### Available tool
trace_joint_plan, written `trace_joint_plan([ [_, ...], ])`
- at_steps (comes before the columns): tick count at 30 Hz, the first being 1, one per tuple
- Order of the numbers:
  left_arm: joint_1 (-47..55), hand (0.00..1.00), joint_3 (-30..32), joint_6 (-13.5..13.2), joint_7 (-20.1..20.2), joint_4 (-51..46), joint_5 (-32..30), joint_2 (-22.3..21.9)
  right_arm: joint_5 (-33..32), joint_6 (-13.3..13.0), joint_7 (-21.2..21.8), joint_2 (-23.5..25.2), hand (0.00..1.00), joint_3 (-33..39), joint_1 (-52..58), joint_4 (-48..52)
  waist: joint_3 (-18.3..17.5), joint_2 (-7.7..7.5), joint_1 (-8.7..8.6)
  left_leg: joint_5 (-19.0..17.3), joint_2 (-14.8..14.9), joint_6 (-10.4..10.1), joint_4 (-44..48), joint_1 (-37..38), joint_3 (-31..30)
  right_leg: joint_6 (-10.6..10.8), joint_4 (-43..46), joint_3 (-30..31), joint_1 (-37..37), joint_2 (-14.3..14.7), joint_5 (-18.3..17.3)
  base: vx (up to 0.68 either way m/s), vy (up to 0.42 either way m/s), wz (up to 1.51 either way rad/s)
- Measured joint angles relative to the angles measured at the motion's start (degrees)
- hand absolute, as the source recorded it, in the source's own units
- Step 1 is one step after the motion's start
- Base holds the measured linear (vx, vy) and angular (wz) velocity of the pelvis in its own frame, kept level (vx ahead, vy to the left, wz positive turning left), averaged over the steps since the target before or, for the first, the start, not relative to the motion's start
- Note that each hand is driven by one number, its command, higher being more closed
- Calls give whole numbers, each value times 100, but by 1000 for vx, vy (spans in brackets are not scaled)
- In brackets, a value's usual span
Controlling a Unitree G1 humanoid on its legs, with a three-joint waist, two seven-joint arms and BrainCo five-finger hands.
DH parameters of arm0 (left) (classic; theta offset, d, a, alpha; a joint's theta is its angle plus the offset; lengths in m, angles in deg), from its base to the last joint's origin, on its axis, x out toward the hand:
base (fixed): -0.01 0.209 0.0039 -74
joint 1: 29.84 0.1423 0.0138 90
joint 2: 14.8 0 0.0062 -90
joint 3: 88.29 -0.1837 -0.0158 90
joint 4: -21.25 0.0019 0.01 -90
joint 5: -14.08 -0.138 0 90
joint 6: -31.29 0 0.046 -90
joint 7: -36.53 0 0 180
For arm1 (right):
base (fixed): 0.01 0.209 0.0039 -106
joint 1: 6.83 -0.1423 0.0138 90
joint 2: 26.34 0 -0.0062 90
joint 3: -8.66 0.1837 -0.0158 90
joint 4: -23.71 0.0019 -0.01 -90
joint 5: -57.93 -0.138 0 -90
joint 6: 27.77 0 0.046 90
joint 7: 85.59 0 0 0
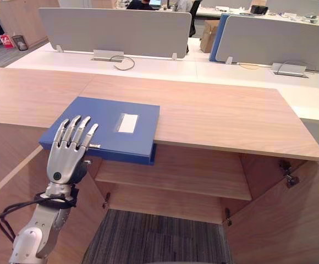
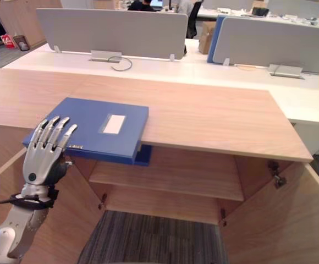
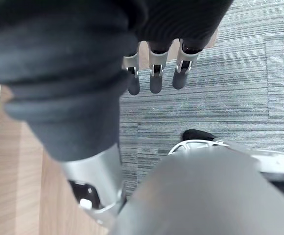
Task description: Walk over to the cabinet, pick up the folder, carry it to the office cabinet, place the folder inside the office cabinet, then close the office cabinet door
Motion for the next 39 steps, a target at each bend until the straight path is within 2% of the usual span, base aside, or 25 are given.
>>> trace_joint_plan([
  [10, -199, 0, -122, 26, 143, 589, -9, 21, 4, 3, 27, 0, 0, 6, -3, 37, 6, 10, -48, 2, -8, 2, -46, 10, 24, 4, -35, 10, -6, 3, 5, 0, 0, 0],
  [21, -685, 0, -292, 334, 146, 1246, -90, 234, 201, 3, 29, -5, 0, 6, -11, 108, 10, 29, -90, 3, -8, 2, -34, 37, 161, 0, -96, 162, -18, 7, 104, -18, 9, -6],
  [26, -807, 0, -292, 404, 151, 1491, -214, 234, 210, 4, 31, -4, 0, 3, -9, 150, 5, 41, -176, 7, -16, 8, -30, 28, 192, -1, -140, 174, -23, 6, 142, -23, 10, -4],
  [27, -812, 100, -292, 423, 151, 1496, -214, 234, 211, 4, 31, -4, 0, 4, -7, 156, 5, 44, -183, 8, -14, 8, -30, 28, 192, -1, -140, 174, -24, 7, 142, 0, 0, 0],
  [32, -976, 100, -291, 477, 122, 1730, -212, 219, 226, 5, 30, -12, 0, 6, 3, 181, 4, 59, -186, 8, -11, 7, -30, 33, 199, -1, -140, 175, -20, 12, 142, 0, 0, 0],
  [39, -1295, 100, -278, 752, 2, 2116, -215, 106, 230, 9, 31, -11, 0, -1, 5, 197, -6, 63, -230, 7, -10, 6, -45, 100, 236, -1, -141, 213, 13, 12, 144, -18, 10, -3],
])
